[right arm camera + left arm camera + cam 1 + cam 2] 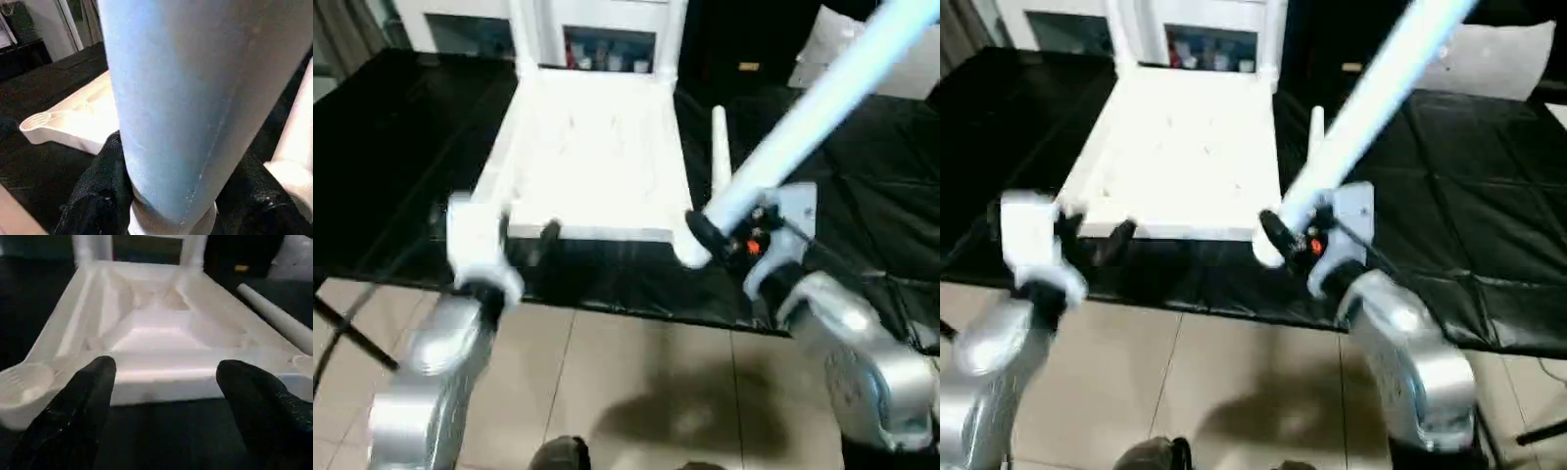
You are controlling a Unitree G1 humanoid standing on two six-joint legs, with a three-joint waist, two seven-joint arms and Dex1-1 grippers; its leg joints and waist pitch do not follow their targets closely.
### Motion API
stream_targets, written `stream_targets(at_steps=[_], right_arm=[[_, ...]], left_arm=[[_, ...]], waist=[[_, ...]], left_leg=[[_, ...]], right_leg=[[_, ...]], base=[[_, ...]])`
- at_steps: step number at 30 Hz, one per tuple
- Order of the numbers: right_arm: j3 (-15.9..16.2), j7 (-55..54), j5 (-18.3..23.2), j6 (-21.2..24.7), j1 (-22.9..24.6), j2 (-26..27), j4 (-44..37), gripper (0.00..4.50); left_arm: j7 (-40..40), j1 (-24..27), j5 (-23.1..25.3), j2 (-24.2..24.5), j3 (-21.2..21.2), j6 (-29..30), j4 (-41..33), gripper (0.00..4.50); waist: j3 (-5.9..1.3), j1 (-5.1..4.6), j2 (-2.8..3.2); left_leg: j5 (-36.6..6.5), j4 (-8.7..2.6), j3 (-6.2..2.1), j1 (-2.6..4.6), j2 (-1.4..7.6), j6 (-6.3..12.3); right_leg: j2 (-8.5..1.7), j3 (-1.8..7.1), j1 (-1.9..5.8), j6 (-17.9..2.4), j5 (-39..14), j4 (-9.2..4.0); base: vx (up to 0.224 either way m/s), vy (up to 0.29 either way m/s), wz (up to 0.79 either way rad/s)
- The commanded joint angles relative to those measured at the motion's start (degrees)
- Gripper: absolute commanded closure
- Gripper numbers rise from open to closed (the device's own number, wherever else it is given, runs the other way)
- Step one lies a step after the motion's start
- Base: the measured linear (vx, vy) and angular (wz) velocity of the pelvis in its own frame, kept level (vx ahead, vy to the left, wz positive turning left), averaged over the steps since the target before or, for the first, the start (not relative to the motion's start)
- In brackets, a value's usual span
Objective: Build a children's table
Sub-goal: Move to table
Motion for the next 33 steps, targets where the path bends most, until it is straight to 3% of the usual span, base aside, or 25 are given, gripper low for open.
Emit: stream_targets(at_steps=[1, 2, 5, 8, 10, 11, 12, 13, 14, 15, 16, 17, 18, 19, 20, 21, 22, 24, 25, 26, 27, 30, 31, 32, 33], right_arm=[[-0.1, -1.1, 0.4, -0.8, 0.6, 0.5, -1.5, 2.61], [0.0, -1.7, 0.5, -0.7, 1.0, 1.0, -1.5, 2.61], [0.3, -1.8, 0.7, -0.7, 1.0, 1.3, -1.5, 2.61], [0.4, -1.5, 0.6, -0.9, 0.9, 1.3, -1.6, 2.61], [0.5, -1.4, 0.5, -1.0, 0.9, 1.2, -1.7, 2.61], [0.6, -1.4, 0.4, -1.0, 0.9, 1.1, -1.7, 2.61], [0.6, -1.3, 0.4, -0.9, 0.9, 1.0, -1.7, 2.61], [0.7, -1.3, 0.3, -0.9, 1.0, 0.8, -1.8, 2.61], [0.9, -1.3, 0.0, -1.0, 1.1, 0.3, -1.8, 2.61], [1.2, -1.1, -0.4, -1.5, 1.1, -0.2, -1.9, 2.61], [1.2, -1.1, -0.5, -1.5, 1.1, -0.3, -1.9, 2.61], [1.3, -1.1, -0.6, -1.8, 1.1, -0.5, -2.0, 2.61], [1.1, -1.0, -0.5, -2.3, 1.2, -0.4, -2.0, 2.61], [1.0, -1.0, -0.5, -2.4, 1.2, -0.3, -2.0, 2.61], [0.5, -1.3, -0.2, -2.5, 1.1, -0.1, -2.0, 2.61], [0.4, -1.4, -0.4, -2.7, 1.0, -0.2, -2.0, 2.61], [0.4, -1.4, -0.4, -2.9, 1.0, -0.2, -2.0, 2.61], [0.5, -1.4, -0.8, -3.1, 0.9, -0.7, -2.1, 2.61], [0.6, -1.3, -0.9, -3.2, 1.0, -1.0, -2.2, 2.61], [0.8, -1.3, -1.0, -3.2, 1.1, -1.3, -2.4, 2.61], [1.0, -1.2, -1.0, -3.1, 1.2, -1.5, -2.5, 2.61], [1.3, -1.2, -1.5, -2.7, 1.7, -2.2, -3.2, 2.61], [1.3, -1.3, -1.6, -2.7, 1.8, -2.3, -3.3, 2.61], [1.4, -1.3, -1.7, -2.7, 1.9, -2.5, -3.4, 2.61], [1.5, -1.5, -1.8, -2.4, 1.9, -2.9, -3.5, 2.61]], left_arm=[[0.7, -0.1, 0.7, 0.1, -1.4, -0.6, -2.2, 0.72], [0.6, -0.1, 1.0, 0.1, -1.7, -0.5, -2.4, 0.72], [0.4, -0.3, 1.2, -0.1, -1.5, -0.5, -2.3, 0.72], [-0.1, -0.5, 1.4, 0.1, -1.7, -0.5, -2.4, 0.72], [-0.4, -0.5, 1.6, 0.3, -2.1, -0.5, -2.5, 0.72], [-0.5, -0.5, 1.7, 0.4, -2.4, -0.5, -2.6, 0.72], [-0.6, -0.4, 1.8, 0.6, -2.7, -0.4, -2.6, 0.72], [-0.6, -0.3, 1.8, 0.8, -3.1, -0.4, -2.7, 0.72], [-0.8, -0.1, 1.8, 1.0, -3.7, -0.4, -3.0, 0.72], [-1.2, 0.0, 1.8, 1.1, -4.1, -0.3, -3.1, 0.72], [-1.3, 0.0, 1.8, 1.1, -4.2, -0.3, -3.1, 0.72], [-1.5, 0.0, 1.8, 1.1, -4.2, -0.3, -3.1, 0.72], [-2.1, -0.1, 1.6, 1.2, -4.4, -0.3, -3.0, 0.72], [-2.1, -0.1, 1.6, 1.2, -4.4, -0.3, -3.0, 0.72], [-3.5, -0.4, 1.0, 1.7, -5.0, -0.3, -2.6, 0.72], [-4.2, -0.5, 0.8, 2.0, -5.3, -0.3, -2.5, 0.72], [-4.6, -0.5, 0.6, 2.1, -5.6, -0.3, -2.3, 0.72], [-5.8, -0.9, 0.3, 2.8, -6.3, -0.5, -1.6, 0.72], [-5.8, -1.0, -0.1, 2.8, -6.3, -0.4, -1.4, 0.72], [-6.1, -1.2, -0.3, 2.9, -6.3, -0.5, -1.3, 0.72], [-6.4, -1.3, -0.3, 3.0, -6.4, -0.6, -1.2, 0.72], [-9.2, -1.4, -1.0, 4.1, -7.7, -0.1, -1.0, 0.72], [-9.5, -1.4, -1.0, 4.3, -7.9, -0.1, -0.9, 0.72], [-10.1, -1.4, -0.9, 4.6, -8.3, -0.3, -0.8, 0.72], [-10.1, -1.3, -1.4, 4.0, -8.1, -0.2, -0.6, 0.72]], waist=[[-1.93, -0.33, 0.2], [-1.49, -0.69, 0.28], [-1.8, -2.69, 1.27], [-2.15, -4.16, 0.85], [-2.45, -3.4, -0.14], [-2.86, -2.21, -0.52], [-2.64, -0.8, -1.44], [-3.32, -1.21, -0.33], [-3.25, -2.07, 1.19], [-3.94, -2.23, 1.75], [-4.21, -3.05, 2.62], [-5.77, -6.15, 4.46], [-6.39, -6.22, 4.18], [-5.63, -4.62, 3.02], [-4.98, -5.31, 3.06], [-3.64, -4.31, 1.71], [-3.12, -4.31, 0.87], [-1.5, -3.29, -0.95], [-1.53, -2.45, -3.73], [-2.45, -1.57, -3.01], [-2.79, -2.18, -3.2], [-2.15, -2.06, -2.09], [-1.76, -2.11, -1.51], [-1.48, -2.24, -0.29], [-1.61, -2.89, 2.49]], left_leg=[[-36.2, -3.33, -2.22, 4.97, 3.81, -4.91], [-39.1, -3.61, -2.52, 5.8, 3.67, -5.33], [-50.9, -6.44, -4.88, 7.22, 5.04, -7.72], [-50.0, -6.74, -4.52, 7.41, 4.57, -6.43], [-35.8, -4.41, -1.77, 4.0, 2.61, -3.2], [-20.7, -2.11, -0.98, 1.0, 1.79, 1.23], [-12.7, 0.86, -1.86, -3.59, 0.98, 7.28], [-10.3, 1.56, -2.14, -3.81, 1.27, 8.53], [-7.5, 0.09, -3.26, -2.4, 1.25, 11.7], [-5.8, -0.97, -3.96, -0.42, 0.82, 13.45], [-4.3, -2.22, -6.29, 2.97, 0.64, 16.91], [1.3, -1.79, -14.67, 13.57, 1.83, 29.46], [12.4, 0.89, -15.86, 15.96, 6.19, 28.87], [10.5, 0.75, -14.34, 14.2, 7.39, 24.07], [10.4, -1.58, -13.94, 11.88, 7.16, 19.34], [3.5, -4.13, -10.5, 8.67, 6.15, 15.76], [-2.1, -5.4, -9.45, 7.72, 5.83, 15.46], [-18.7, -7.43, -6.18, 6.44, 1.99, 14.76], [-23.6, -0.93, -3.35, 7.0, -3.62, 11.23], [-15.6, 7.89, -3.17, 6.25, -5.58, 8.49], [-10.9, 9.11, -4.71, 2.04, -4.93, 4.99], [-6.2, 9.67, -6.02, -0.06, -3.56, 2.42], [-2.6, 8.38, -5.96, -1.04, -2.75, 1.68], [-0.2, 4.11, -5.71, -0.36, -1.26, 1.71], [-3.8, -0.5, -5.66, 3.09, 1.01, 1.38]], right_leg=[[-5.44, 1.83, -0.28, -4.1, -39.7, -9.04], [-4.54, 0.86, -0.14, -3.3, -41.3, -9.64], [-2.53, -1.54, 1.09, -3.0, -28.6, -6.55], [-3.94, -1.09, 1.76, -4.1, -22.6, -6.79], [-6.71, 1.39, 5.11, -5.2, -28.5, -9.69], [-8.22, 3.18, 7.81, -4.4, -31.5, -11.01], [-11.55, 0.85, 10.55, -3.4, -35.1, -12.53], [-12.54, 0.03, 11.22, -2.8, -35.2, -12.8], [-9.05, -4.53, 10.88, -2.8, -28.0, -12.8], [-6.15, -6.04, 10.65, -2.8, -22.4, -11.9], [-2.45, -7.57, 9.42, -2.2, -17.1, -9.53], [2.61, -8.35, 0.99, 0.6, -15.5, -0.34], [0.45, -4.34, -4.67, 1.6, -14.1, 3.86], [-0.51, -2.82, -5.74, 2.5, -10.7, 5.34], [-0.94, -2.12, -5.78, 5.5, -6.2, 7.49], [-0.59, -1.84, -5.24, 4.8, -0.3, 8.01], [-0.93, -1.24, -5.01, 3.6, 2.3, 7.29], [-2.05, 0.55, -2.43, -0.2, 3.2, 0.25], [-6.51, 7.05, 0.47, -2.0, -16.5, -7.36], [-10.48, 11.59, 2.92, -5.7, -43.2, -10.7], [-10.11, 11.69, 7.11, -9.4, -41.8, -8.4], [-8.76, 10.52, 7.32, -16.7, -26.9, -8.14], [-7.4, 8.0, 7.09, -19.2, -24.2, -8.6], [-4.86, 4.43, 5.61, -18.1, -25.3, -8.9], [-2.37, 0.65, 3.94, -14.5, -24.3, -8.26]], base=[[0.0, 0.0, 0.0], [0.0, 0.0, 0.0], [0.034, 0.035, -0.09], [0.06, 0.025, -0.09], [0.076, -0.004, -0.04], [0.117, -0.004, 0.0], [0.117, -0.004, 0.0], [0.148, 0.031, 0.25], [0.185, 0.052, 0.58], [0.185, 0.052, 0.58], [0.264, 0.037, 0.64], [0.281, 0.035, 0.64], [0.281, 0.035, 0.64], [0.147, 0.007, 0.54], [0.05, -0.011, 0.28], [0.05, -0.011, 0.28], [0.096, -0.012, 0.04], [0.124, -0.067, -0.05], [0.158, -0.107, 0.05], [0.202, -0.074, 0.09], [0.202, -0.074, 0.09], [0.176, -0.009, 0.05], [0.156, 0.063, -0.03], [0.159, 0.126, 0.04], [0.159, 0.126, 0.04]])
